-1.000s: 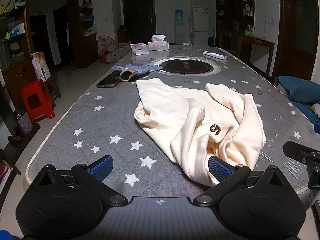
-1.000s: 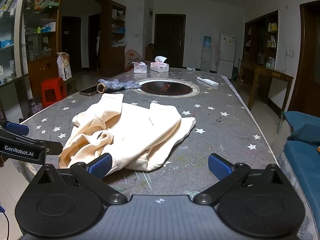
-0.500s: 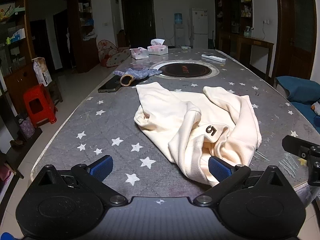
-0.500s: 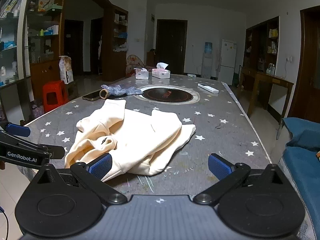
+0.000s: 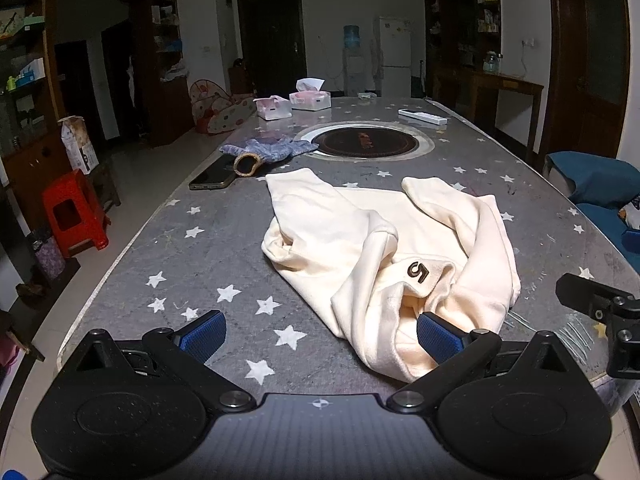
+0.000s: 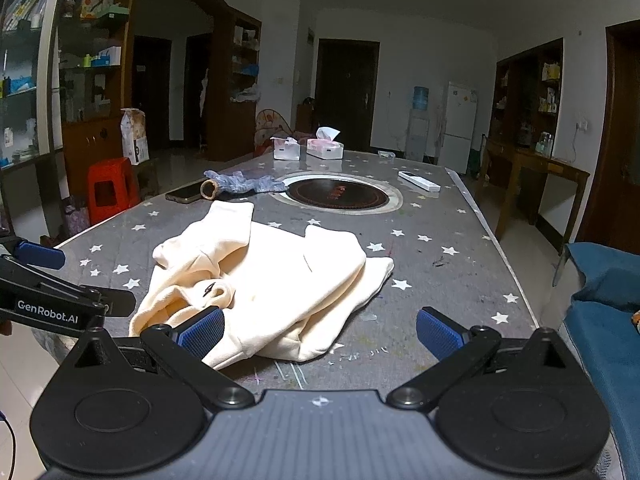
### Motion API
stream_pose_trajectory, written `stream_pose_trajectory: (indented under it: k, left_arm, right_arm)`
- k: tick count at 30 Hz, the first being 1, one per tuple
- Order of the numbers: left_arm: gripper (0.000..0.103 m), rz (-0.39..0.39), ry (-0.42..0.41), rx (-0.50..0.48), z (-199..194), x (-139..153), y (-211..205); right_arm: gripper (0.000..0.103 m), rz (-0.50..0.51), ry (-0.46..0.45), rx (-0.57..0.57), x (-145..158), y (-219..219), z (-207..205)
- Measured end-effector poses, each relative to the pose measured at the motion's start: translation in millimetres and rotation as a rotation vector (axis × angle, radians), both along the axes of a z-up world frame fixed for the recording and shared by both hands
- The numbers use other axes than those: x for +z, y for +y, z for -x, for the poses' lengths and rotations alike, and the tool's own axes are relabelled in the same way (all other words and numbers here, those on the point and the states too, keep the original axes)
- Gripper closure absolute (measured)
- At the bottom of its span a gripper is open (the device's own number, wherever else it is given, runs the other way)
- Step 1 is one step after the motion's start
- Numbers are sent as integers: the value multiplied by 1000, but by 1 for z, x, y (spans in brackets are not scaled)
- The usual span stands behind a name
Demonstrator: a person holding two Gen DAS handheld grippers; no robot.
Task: Fold clothes
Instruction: 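Move both grippers open toward the crumpled cream sweatshirt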
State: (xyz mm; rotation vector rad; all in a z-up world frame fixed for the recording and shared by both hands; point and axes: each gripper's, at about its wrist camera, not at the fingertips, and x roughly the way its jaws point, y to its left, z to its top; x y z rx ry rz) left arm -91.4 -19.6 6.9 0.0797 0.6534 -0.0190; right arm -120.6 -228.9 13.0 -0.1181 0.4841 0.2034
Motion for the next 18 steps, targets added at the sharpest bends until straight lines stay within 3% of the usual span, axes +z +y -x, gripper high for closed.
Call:
stream_pose_trajectory:
  k: [18]
  left_arm:
    - [0, 13, 46, -8, -30, 1, 1]
  right_arm:
    - [0, 4, 59, 7, -4, 3, -28]
